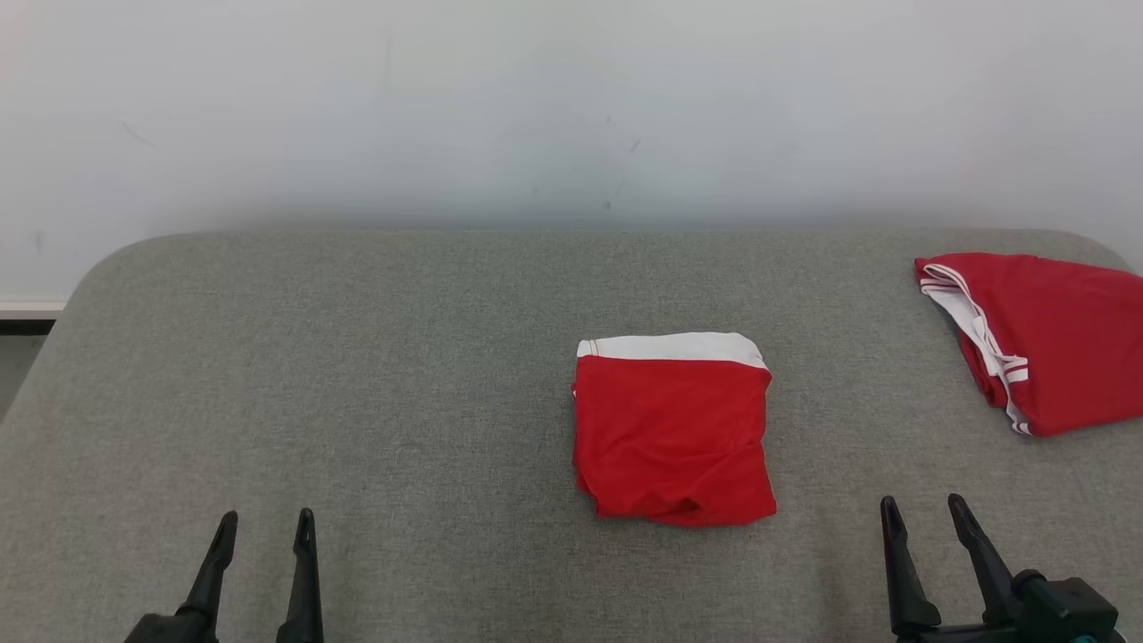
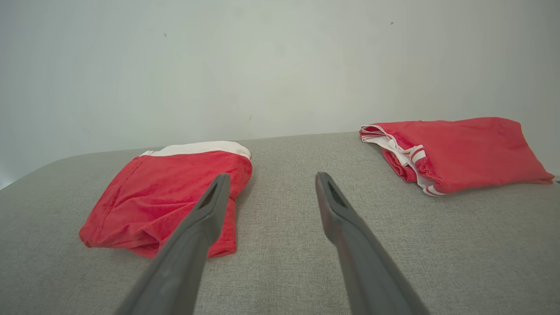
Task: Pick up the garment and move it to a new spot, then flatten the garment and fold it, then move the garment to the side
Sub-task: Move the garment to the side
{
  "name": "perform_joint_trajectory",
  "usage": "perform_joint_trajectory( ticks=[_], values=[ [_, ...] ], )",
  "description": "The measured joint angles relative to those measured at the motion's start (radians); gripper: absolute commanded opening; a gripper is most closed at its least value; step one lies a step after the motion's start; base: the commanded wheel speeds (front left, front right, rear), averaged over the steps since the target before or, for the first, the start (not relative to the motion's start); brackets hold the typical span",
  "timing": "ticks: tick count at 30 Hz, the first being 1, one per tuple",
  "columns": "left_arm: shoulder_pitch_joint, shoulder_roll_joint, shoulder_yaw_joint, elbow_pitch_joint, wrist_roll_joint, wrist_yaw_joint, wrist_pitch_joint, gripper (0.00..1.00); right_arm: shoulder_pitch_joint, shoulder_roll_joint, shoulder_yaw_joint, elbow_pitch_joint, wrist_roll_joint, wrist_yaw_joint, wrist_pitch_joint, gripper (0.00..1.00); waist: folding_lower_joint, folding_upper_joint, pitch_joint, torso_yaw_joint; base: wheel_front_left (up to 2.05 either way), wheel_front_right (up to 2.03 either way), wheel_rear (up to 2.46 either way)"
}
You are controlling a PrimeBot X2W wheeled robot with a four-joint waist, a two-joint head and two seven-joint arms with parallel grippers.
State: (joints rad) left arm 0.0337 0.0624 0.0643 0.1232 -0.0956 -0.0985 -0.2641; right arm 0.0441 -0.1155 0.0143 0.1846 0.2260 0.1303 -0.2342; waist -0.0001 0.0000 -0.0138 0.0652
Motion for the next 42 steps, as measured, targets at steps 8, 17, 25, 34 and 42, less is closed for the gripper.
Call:
perform_joint_trajectory(
  ticks=[8,17,25,34,42],
  values=[
    [0.0,0.0,0.0,0.001,0.0,0.002,0.0,1.0,0.0,0.002,-0.001,0.0,-0.004,0.0,0.007,1.0,0.0001,0.0,-0.002,-0.003,0.0,0.0,0.0],
    [0.0,-0.001,-0.002,0.002,-0.001,0.003,0.0,1.0,-0.034,-0.006,0.011,0.012,-0.005,0.0,0.014,1.0,0.0001,0.0001,0.002,0.003,0.0,0.0,0.0],
    [-0.022,-0.002,-0.016,0.002,-0.002,0.001,0.0,1.0,-0.204,-0.043,0.046,0.096,-0.009,0.0,0.098,1.0,0.0001,0.0001,0.027,0.028,0.0,0.0,0.0],
    [-0.069,-0.007,-0.043,0.009,-0.012,0.002,0.0,1.0,-0.396,-0.062,0.085,0.267,-0.003,0.0,0.178,1.0,0.0002,0.0001,0.086,0.074,0.0,0.0,0.0],
    [-0.119,-0.009,-0.06,0.016,-0.021,0.005,0.0,1.0,-0.502,-0.058,0.087,0.452,-0.004,0.0,0.186,1.0,0.0002,0.0002,0.153,0.115,0.0,0.0,0.0]
  ],
)
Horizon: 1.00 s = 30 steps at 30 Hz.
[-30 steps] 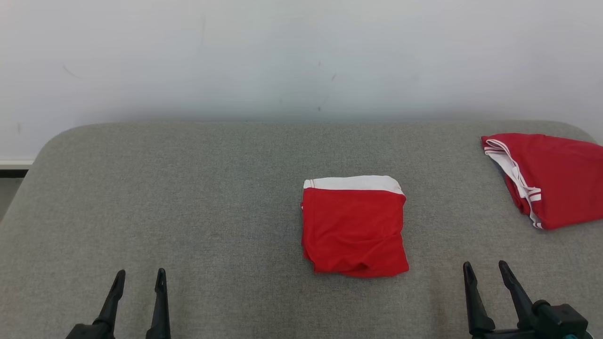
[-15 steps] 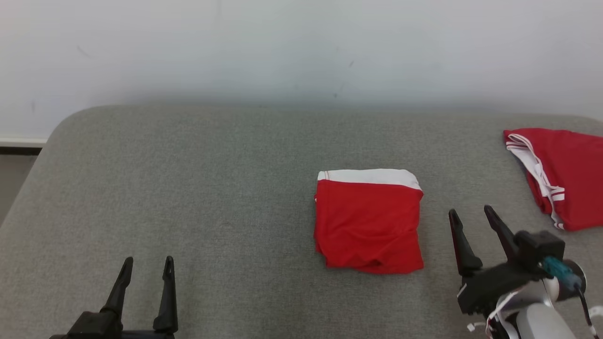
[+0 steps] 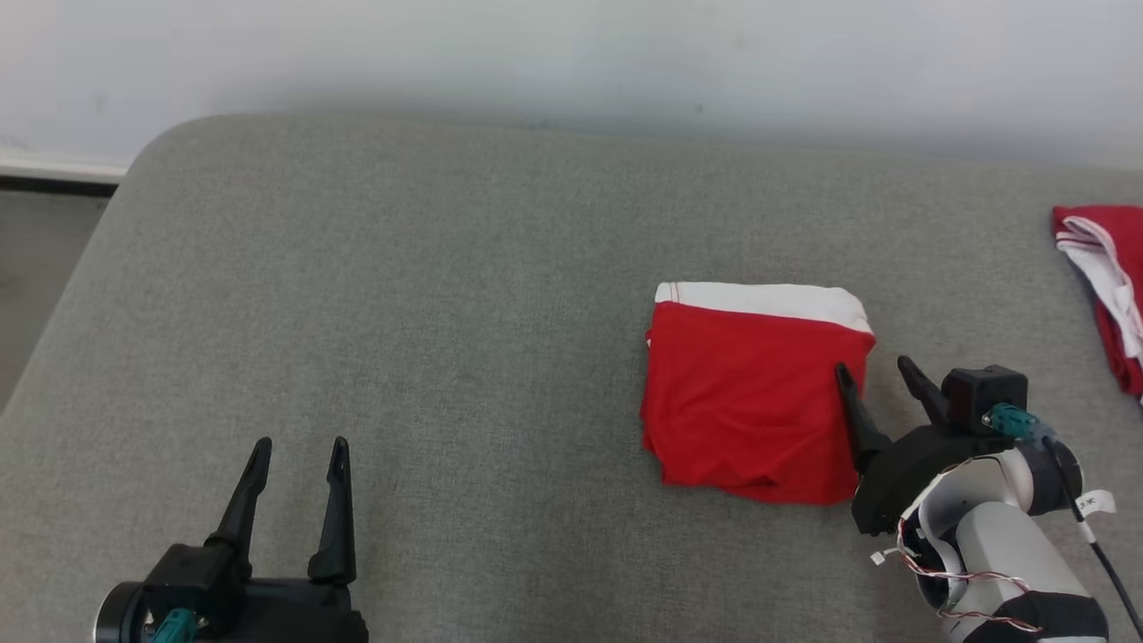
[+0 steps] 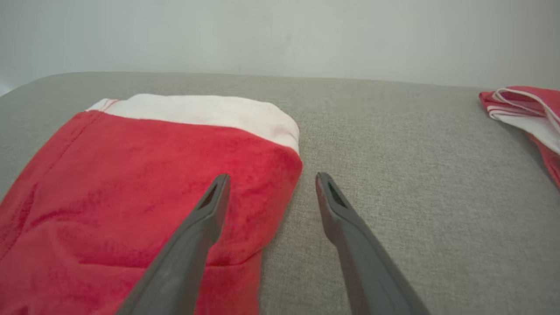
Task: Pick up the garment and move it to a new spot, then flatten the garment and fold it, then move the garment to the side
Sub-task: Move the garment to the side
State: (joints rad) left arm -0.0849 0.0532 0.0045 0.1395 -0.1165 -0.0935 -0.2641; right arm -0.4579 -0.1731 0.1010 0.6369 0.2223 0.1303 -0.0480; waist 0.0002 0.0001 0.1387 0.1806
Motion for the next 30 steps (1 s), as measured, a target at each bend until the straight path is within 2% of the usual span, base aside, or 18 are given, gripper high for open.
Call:
perform_joint_trajectory(
  ticks=[13,14,15,16,19,23,26,27,30],
  values=[
    [-0.031,-0.002,-0.015,0.006,-0.01,0.014,0.0,1.0,-0.092,0.047,0.021,0.235,0.022,0.0,-0.042,1.0,-0.0001,0.0,0.067,0.029,0.0,0.0,0.0],
    [-0.033,-0.002,-0.017,0.009,-0.011,0.014,0.0,1.0,-0.101,0.048,0.024,0.25,0.025,0.0,-0.042,0.58,-0.0002,-0.0001,0.069,0.029,0.0,0.0,0.0],
    [-0.036,-0.002,-0.018,0.011,-0.012,0.014,0.0,1.0,-0.109,0.049,0.03,0.259,0.027,0.0,-0.046,0.33,-0.0002,-0.0001,0.07,0.03,0.0,0.0,0.0],
    [-0.039,-0.002,-0.019,0.012,-0.016,0.014,0.0,1.0,-0.116,0.049,0.035,0.265,0.034,0.0,-0.054,0.0,-0.0002,-0.0001,0.071,0.029,0.0,0.0,0.0],
    [-0.043,-0.002,-0.016,0.011,-0.023,0.02,0.0,1.0,-0.141,0.044,0.071,0.281,0.036,0.002,-0.066,0.0,-0.0002,-0.0001,0.075,0.021,0.0,0.0,0.0],
    [-0.054,-0.002,-0.021,0.01,-0.035,0.019,0.0,1.0,-0.184,-0.004,0.135,0.285,0.031,0.002,-0.057,0.0,-0.0001,0.0,0.086,0.002,0.0,0.0,0.0],
    [-0.064,-0.002,-0.03,0.004,-0.035,0.018,0.0,1.0,-0.224,-0.058,0.198,0.27,0.033,0.002,-0.032,0.0,-0.0001,0.0,0.1,-0.016,0.0,0.0,0.0],
    [-0.075,-0.002,-0.039,-0.004,-0.035,0.018,0.0,1.0,-0.255,-0.098,0.244,0.248,0.042,0.002,-0.011,0.0,-0.0001,0.0,0.115,-0.028,0.0,0.0,0.0],
    [-0.096,-0.002,-0.044,-0.02,-0.034,0.017,0.0,1.0,-0.305,-0.164,0.318,0.193,0.071,0.002,0.023,0.0,-0.0001,0.0,0.144,-0.048,0.0,0.0,0.0]
  ],
)
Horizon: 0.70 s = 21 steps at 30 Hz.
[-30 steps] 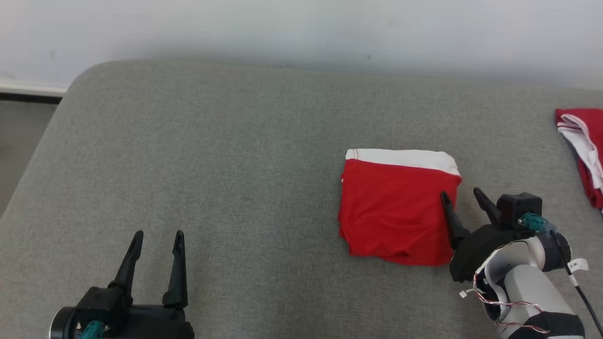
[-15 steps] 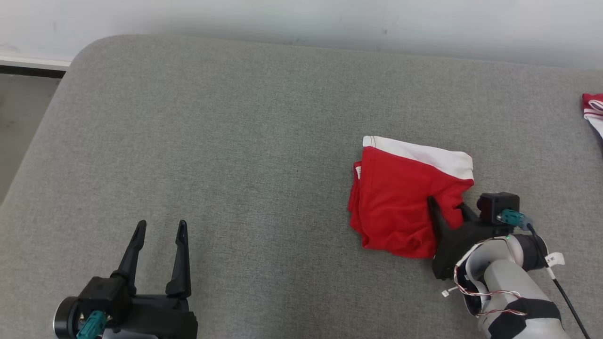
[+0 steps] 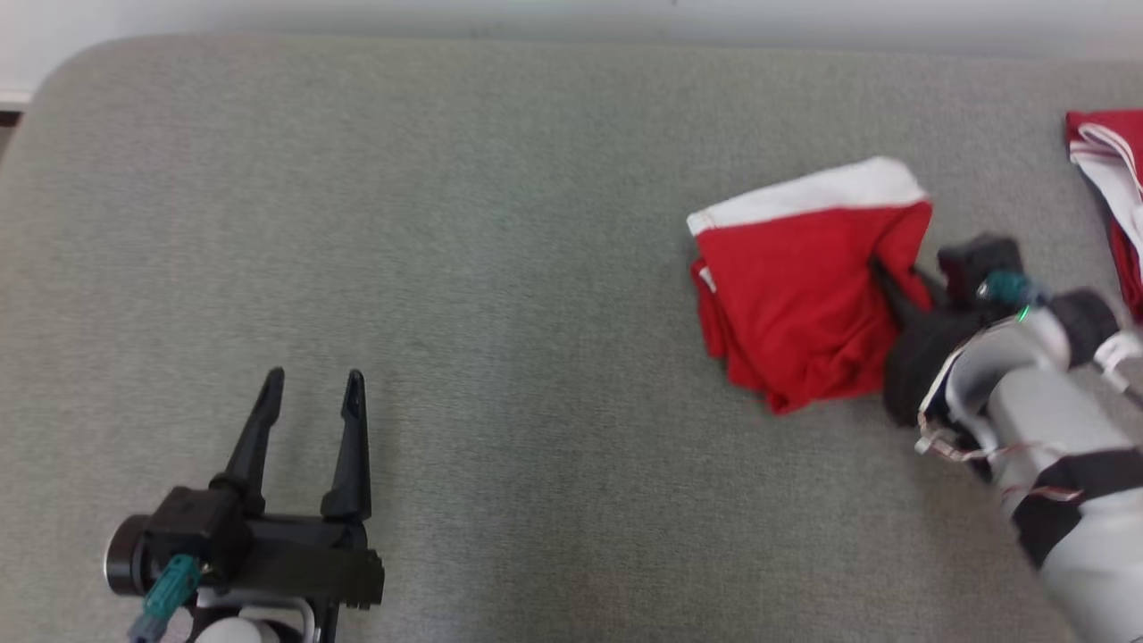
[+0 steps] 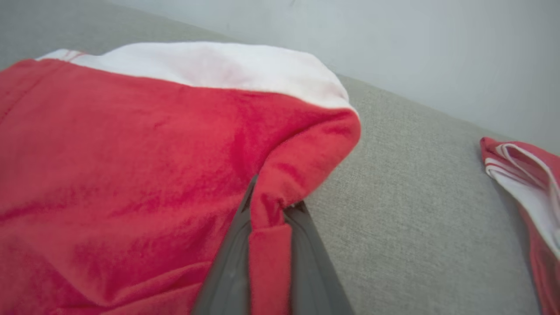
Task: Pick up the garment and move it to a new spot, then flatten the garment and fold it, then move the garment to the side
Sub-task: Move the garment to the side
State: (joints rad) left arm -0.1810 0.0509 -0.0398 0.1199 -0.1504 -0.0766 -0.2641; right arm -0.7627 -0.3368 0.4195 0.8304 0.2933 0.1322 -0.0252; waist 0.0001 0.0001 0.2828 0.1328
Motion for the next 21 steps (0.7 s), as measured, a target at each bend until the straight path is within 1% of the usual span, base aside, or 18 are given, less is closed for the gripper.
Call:
perform_joint_trajectory(
  ticks=[4,10,12,16,21],
  values=[
    [-0.036,0.0,0.003,-0.029,0.0,0.001,0.0,1.0,-0.079,-0.116,0.079,-0.086,0.059,0.0,0.065,0.0,0.0,0.0,0.051,-0.028,0.0,0.0,0.0],
    [-0.095,0.001,0.018,-0.072,0.028,-0.004,0.0,1.0,-0.22,-0.284,0.126,-0.213,0.138,0.0,0.14,0.0,0.0001,0.0,0.149,-0.083,0.0,0.0,0.0],
    [-0.117,0.003,0.019,-0.085,0.033,-0.012,0.0,1.0,-0.249,-0.336,0.139,-0.244,0.151,0.0,0.162,0.0,0.0002,0.0001,0.183,-0.104,0.0,0.0,0.0],
    [-0.144,0.009,0.015,-0.122,0.052,-0.019,0.0,1.0,-0.299,-0.425,0.137,-0.288,0.192,0.0,0.197,0.0,0.0002,0.0001,0.249,-0.151,0.0,0.0,0.0],
    [-0.145,0.032,0.014,-0.17,0.069,-0.022,0.0,1.0,-0.347,-0.512,0.132,-0.292,0.221,0.0,0.222,0.0,0.0001,0.0001,0.312,-0.217,0.0,0.0,0.0]
  ],
)
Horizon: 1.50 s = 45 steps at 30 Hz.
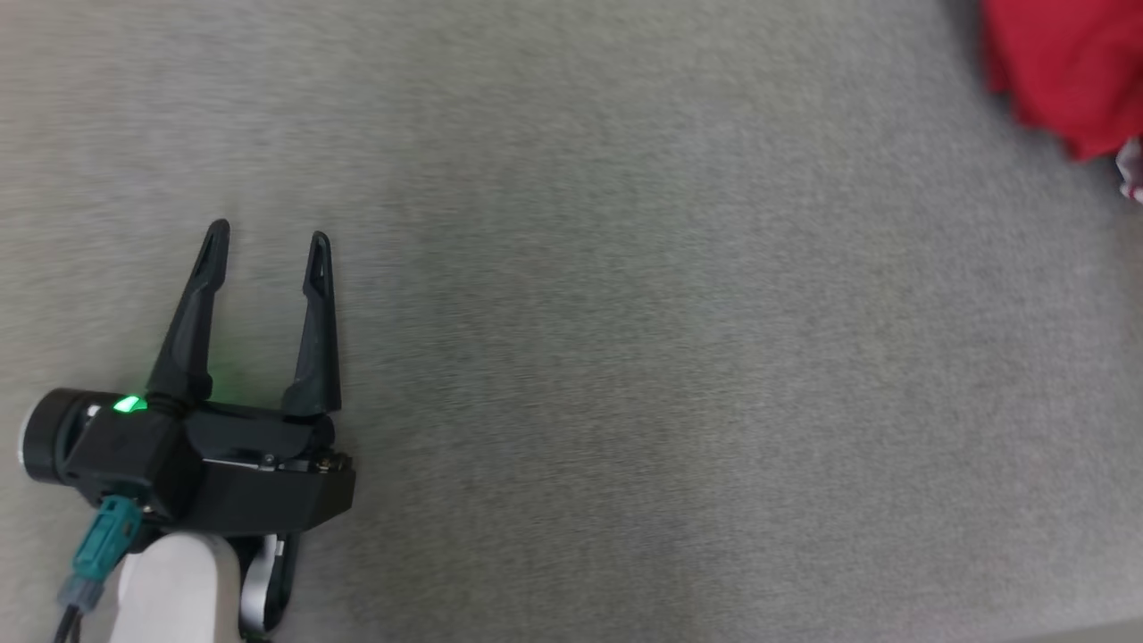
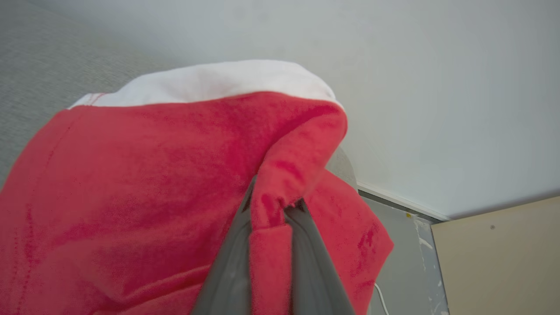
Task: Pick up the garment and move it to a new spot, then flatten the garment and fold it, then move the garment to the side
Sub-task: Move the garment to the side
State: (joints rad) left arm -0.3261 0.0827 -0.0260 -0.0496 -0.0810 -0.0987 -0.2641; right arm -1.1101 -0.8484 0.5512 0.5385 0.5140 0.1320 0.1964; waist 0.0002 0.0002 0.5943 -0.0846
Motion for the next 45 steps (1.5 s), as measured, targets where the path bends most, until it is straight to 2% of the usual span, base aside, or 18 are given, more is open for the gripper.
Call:
perform_joint_trajectory(
  ticks=[6,14,15,17,18,25,30,39,45],
  values=[
    [0.001,0.027,-0.002,-0.056,0.015,-0.006,0.0,1.0,-0.072,-0.065,0.016,0.037,0.005,0.0,0.019,0.0,-0.0003,-0.0002,0.063,-0.057,0.0,0.0,0.0],
    [0.002,0.042,-0.002,-0.104,0.018,-0.006,-0.004,1.0,-0.187,-0.073,0.086,0.131,-0.068,0.0,0.015,0.0,-0.0004,-0.0004,0.115,-0.087,0.0,0.0,0.0],
    [0.002,0.042,-0.003,-0.105,0.018,-0.006,-0.004,1.0,-0.199,-0.07,0.089,0.144,-0.071,0.0,0.005,0.02,-0.0005,-0.0004,0.118,-0.087,0.0,0.0,0.0],
    [0.002,0.041,-0.004,-0.108,0.018,-0.006,-0.005,1.0,-0.223,-0.065,0.102,0.167,-0.09,0.0,-0.013,0.81,-0.0004,-0.0005,0.122,-0.084,0.0,0.0,0.0],
    [0.001,0.04,-0.006,-0.108,0.017,-0.006,-0.005,1.0,-0.232,-0.06,0.107,0.181,-0.096,0.0,-0.016,1.0,-0.0004,-0.0005,0.123,-0.082,0.0,0.0,0.0],
    [0.002,0.029,-0.001,-0.077,0.005,0.002,-0.005,1.0,-0.279,-0.013,0.098,0.272,-0.13,0.0,-0.08,1.0,-0.0003,-0.0003,0.092,-0.073,0.0,0.0,0.0],
    [0.018,0.012,0.014,-0.039,-0.02,0.01,-0.003,1.0,-0.263,0.045,0.078,0.287,-0.131,0.0,-0.171,1.0,0.0001,0.0,0.035,-0.064,0.0,0.0,0.0],
    [0.155,-0.001,0.093,0.017,-0.046,0.029,0.0,1.0,-0.091,0.203,0.032,0.228,-0.112,0.0,-0.386,1.0,-0.0001,-0.0001,-0.118,-0.045,0.0,0.0,0.0],
    [0.226,-0.007,0.119,0.036,-0.05,0.029,0.0,1.0,0.077,0.291,-0.045,0.163,-0.12,0.0,-0.44,1.0,-0.0002,-0.0001,-0.213,-0.033,0.0,0.0,0.0]
  ],
)
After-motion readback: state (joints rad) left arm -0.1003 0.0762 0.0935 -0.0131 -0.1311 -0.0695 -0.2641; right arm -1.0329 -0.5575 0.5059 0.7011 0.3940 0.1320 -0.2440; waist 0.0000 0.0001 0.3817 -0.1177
